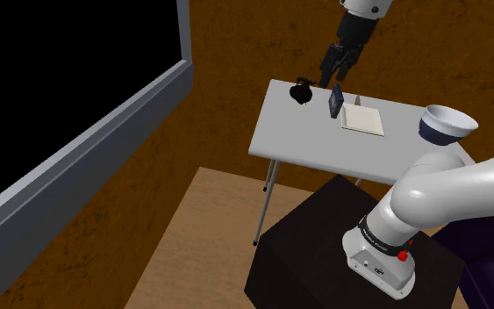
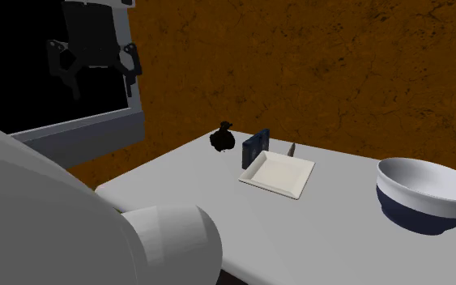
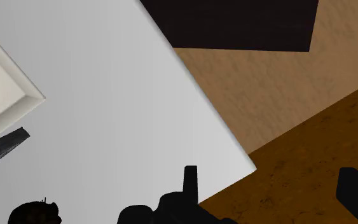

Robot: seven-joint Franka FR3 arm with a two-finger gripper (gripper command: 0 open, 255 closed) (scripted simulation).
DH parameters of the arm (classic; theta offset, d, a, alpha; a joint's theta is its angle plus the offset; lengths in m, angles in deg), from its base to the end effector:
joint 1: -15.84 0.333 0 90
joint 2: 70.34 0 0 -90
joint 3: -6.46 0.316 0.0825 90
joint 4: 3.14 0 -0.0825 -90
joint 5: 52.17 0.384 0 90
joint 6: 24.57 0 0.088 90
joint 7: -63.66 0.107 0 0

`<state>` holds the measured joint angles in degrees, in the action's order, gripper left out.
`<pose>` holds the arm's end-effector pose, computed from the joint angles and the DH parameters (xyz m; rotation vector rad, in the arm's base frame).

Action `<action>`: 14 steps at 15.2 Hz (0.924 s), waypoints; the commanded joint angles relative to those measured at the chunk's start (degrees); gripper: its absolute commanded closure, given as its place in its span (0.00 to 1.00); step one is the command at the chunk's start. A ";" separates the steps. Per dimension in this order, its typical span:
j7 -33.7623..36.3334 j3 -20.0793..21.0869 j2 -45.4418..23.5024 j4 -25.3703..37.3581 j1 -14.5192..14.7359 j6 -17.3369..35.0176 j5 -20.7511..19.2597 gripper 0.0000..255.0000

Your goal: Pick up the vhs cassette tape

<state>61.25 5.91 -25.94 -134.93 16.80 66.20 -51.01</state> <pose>0.3118 0.0033 0.6148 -3.1132 -0.0811 -0.0925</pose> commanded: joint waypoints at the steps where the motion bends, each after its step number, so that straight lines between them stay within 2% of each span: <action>1: 0.00 0.00 0.00 0.00 0.00 0.00 0.00 0.00; 14: 4.48 -6.94 -20.42 6.49 -7.89 12.46 -3.67 0.00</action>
<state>65.29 -0.49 -44.46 -128.97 9.44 77.38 -54.54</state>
